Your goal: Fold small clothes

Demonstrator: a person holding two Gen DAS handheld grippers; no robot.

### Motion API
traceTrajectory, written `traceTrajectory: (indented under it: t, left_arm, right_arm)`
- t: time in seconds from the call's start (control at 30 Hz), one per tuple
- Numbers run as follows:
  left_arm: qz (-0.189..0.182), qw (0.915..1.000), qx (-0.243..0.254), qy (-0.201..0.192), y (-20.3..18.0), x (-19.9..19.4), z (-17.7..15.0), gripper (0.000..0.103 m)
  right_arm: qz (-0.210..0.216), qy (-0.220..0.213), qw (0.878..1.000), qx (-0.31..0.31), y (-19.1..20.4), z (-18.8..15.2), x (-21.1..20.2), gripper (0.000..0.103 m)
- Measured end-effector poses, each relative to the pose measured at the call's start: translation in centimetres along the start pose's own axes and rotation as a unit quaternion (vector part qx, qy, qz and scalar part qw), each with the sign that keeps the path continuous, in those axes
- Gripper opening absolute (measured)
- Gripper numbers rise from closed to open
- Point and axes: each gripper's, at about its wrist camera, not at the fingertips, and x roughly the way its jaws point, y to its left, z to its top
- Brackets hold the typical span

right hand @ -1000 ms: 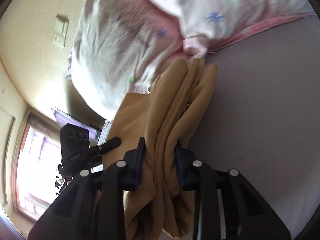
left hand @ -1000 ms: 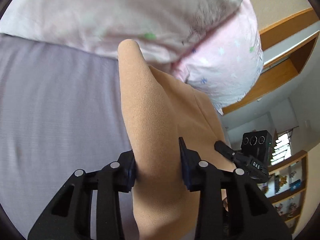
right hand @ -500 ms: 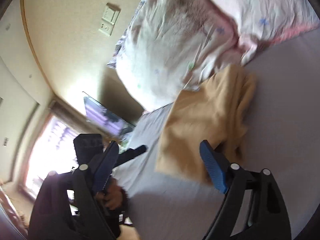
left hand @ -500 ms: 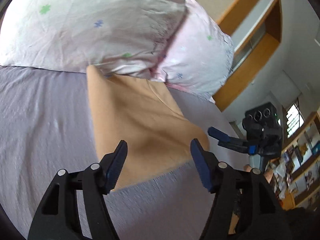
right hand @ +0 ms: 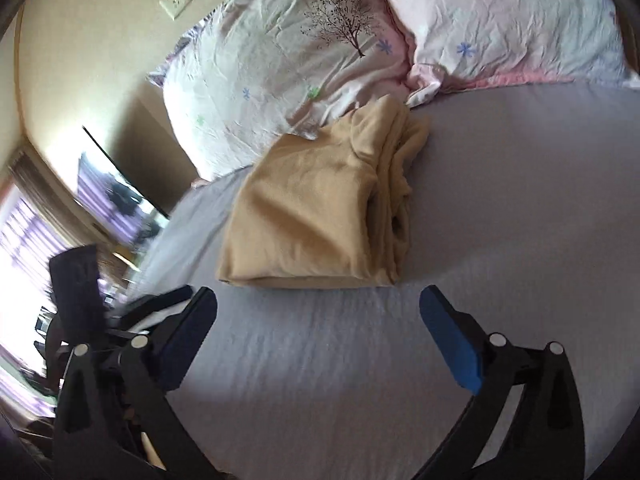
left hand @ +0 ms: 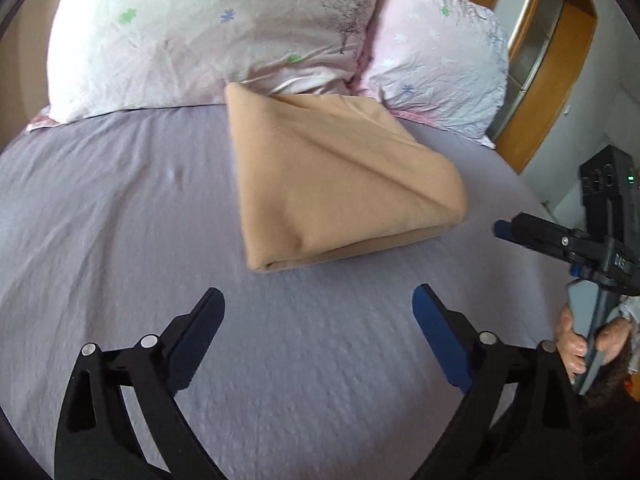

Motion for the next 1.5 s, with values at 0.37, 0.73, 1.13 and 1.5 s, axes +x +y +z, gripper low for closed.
traceTrajectory:
  t: [0.37,0.73,1.13,1.5]
  left_arm:
    - [0.145,0.9882,0.004,0.048,0.7,3.3,-0.5,0.102]
    - [0.148,0.9880,0.004,0.046,0.5,3.1,-0.6,0.102]
    - [0.147,0.9877,0.003,0.054,0.7,3.1,-0.4,0.102]
    - [0.149,0.9860,-0.005,0.074,1.0,3.3,-0.1,0.102]
  right_arm:
    - [-0.188,0.057,0.976,-0.098,2.4,-2.9,5.7,0.101]
    - [-0.196,0.061,0.974,-0.098,2.7,-3.4,5.7,0.101]
    - [-0.196,0.061,0.974,-0.098,2.7,-3.4,5.8,0.101]
    - [-0.196,0.060,0.974,-0.098,2.8,-3.4,5.8,0.101]
